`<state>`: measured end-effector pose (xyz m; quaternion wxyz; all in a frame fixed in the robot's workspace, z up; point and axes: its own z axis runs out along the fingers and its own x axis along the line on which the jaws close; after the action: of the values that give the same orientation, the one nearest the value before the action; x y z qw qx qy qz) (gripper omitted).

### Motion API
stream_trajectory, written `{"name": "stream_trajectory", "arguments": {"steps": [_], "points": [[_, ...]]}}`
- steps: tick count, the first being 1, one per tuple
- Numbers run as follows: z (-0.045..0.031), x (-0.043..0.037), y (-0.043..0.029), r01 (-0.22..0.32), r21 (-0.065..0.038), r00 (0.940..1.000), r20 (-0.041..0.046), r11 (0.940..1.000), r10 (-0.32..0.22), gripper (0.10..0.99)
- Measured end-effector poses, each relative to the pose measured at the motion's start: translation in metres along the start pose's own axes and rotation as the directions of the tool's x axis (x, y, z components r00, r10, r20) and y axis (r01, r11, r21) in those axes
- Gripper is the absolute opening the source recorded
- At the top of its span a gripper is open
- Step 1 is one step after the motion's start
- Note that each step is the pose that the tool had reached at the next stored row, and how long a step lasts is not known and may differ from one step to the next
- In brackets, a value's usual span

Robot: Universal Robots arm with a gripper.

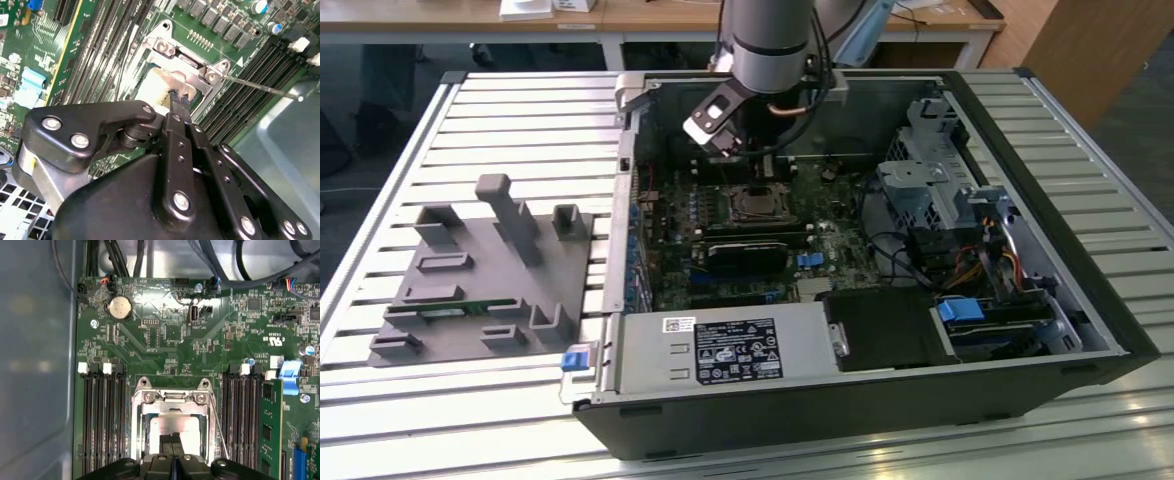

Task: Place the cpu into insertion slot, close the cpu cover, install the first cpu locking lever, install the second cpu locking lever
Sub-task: 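Close the cpu cover, then install the first cpu locking lever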

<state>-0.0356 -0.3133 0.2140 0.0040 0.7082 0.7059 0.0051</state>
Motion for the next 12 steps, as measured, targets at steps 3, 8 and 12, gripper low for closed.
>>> {"name": "stream_trajectory", "arguments": {"steps": [3,8,12], "points": [[0.0001,0.0000,0.0029,0.000,0.000,1.0000,-0.0001,1.0000,0.000,0.106],[0.0001,0.0000,0.0049,0.000,0.000,1.0000,-0.0001,1.0000,0.000,0.106],[0.0002,0.0000,0.0058,0.000,0.000,1.0000,-0.0001,1.0000,0.000,0.106]]}}
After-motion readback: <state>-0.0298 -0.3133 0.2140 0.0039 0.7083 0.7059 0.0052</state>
